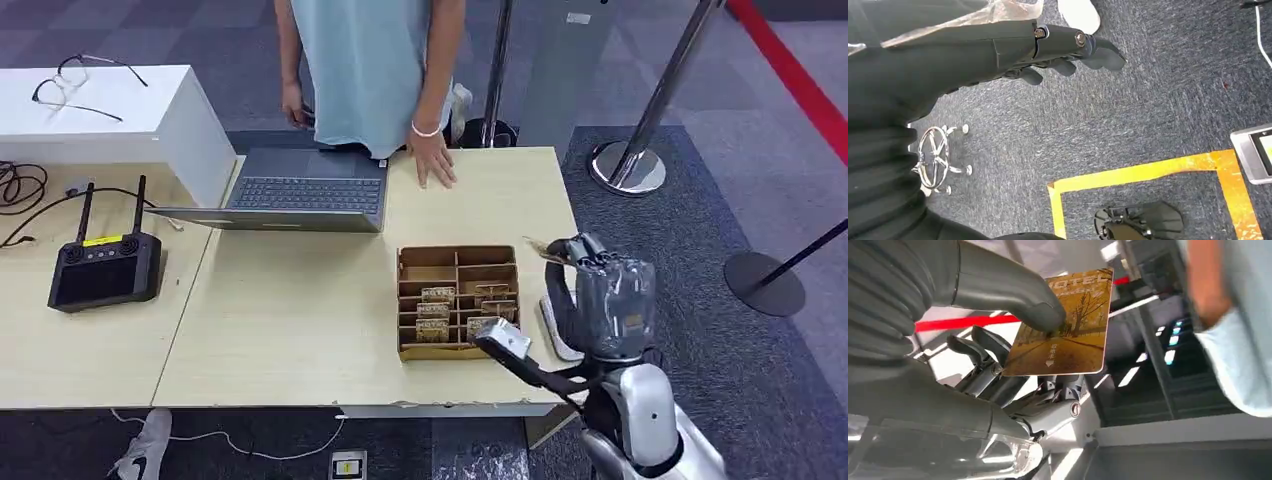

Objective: Pass the card to the sensor for recognition and then transmit it.

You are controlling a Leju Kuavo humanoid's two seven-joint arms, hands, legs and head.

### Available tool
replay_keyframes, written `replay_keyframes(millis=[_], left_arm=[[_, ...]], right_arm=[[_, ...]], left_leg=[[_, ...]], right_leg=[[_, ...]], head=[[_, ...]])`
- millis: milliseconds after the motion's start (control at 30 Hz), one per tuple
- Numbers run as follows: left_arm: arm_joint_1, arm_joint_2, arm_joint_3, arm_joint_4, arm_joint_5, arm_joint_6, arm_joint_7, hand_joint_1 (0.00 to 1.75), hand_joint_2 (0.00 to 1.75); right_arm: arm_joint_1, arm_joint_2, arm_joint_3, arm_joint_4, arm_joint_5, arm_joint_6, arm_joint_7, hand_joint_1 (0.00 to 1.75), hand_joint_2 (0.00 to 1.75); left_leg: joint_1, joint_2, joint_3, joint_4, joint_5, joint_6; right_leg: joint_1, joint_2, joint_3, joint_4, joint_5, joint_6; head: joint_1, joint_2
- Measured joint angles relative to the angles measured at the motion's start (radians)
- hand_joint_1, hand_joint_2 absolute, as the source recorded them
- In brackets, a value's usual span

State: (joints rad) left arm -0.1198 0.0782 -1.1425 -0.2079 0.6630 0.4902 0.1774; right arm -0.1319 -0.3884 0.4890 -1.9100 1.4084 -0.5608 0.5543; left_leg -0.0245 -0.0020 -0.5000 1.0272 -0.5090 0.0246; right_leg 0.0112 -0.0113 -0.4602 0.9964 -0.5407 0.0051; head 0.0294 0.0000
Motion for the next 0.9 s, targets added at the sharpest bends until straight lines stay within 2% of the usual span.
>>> replay_keyframes(millis=[600,900], left_arm=[[0.0,0.0,0.0,0.0,-0.013,-0.009,0.006,0.0,1.75],[-0.001,0.0,-0.01,0.0,-0.031,-0.01,-0.001,0.0,1.75]], right_arm=[[0.051,-0.042,-0.12,0.092,0.018,0.001,0.047,1.75,1.75],[0.028,-0.062,-0.156,0.215,-0.1,-0.004,0.038,1.75,1.75]], left_leg=[[0.0,0.0,0.0,0.0,0.0,0.0],[0.0,0.0,0.0,0.0,0.0,0.0]], right_leg=[[0.0,0.0,0.0,0.0,0.0,0.0],[0.0,0.0,0.0,0.0,0.0,0.0]], head=[[0.0,0.0],[0.0,0.0]])
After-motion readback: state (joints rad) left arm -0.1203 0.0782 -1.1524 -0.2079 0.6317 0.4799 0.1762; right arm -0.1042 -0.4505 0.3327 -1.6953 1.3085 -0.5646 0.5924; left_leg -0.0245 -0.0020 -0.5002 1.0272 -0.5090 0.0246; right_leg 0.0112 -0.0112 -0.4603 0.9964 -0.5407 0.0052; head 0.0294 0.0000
